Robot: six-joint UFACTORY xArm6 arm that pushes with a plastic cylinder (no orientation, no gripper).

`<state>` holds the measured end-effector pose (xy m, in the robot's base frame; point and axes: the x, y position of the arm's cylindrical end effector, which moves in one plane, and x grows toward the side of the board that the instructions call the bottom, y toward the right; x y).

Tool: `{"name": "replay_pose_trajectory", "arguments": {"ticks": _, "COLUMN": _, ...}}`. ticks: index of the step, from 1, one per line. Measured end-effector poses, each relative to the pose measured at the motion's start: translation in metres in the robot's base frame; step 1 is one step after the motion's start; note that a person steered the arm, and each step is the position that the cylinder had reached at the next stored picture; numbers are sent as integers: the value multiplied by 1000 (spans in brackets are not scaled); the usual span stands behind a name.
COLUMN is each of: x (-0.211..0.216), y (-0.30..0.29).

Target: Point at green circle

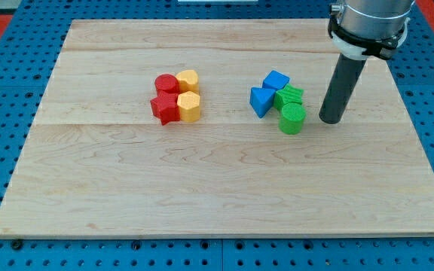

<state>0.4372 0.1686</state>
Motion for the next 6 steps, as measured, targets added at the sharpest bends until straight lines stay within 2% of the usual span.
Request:
{"name": "replay_pose_trajectory", "arguments": {"ticks": 1, "x": 0, "y": 0}}
{"name": "replay_pose_trajectory", "arguments": {"ticks": 3, "x": 46, "y": -13}}
{"name": "replay_pose_trajectory", "arguments": {"ticks": 4, "x": 62, "y": -59}}
{"name": "replay_pose_trajectory", "arguments": {"ticks": 5, "x": 62, "y": -92}}
{"name": "replay_pose_trajectory", "arguments": {"ticks": 6, "x": 28, "y": -112}}
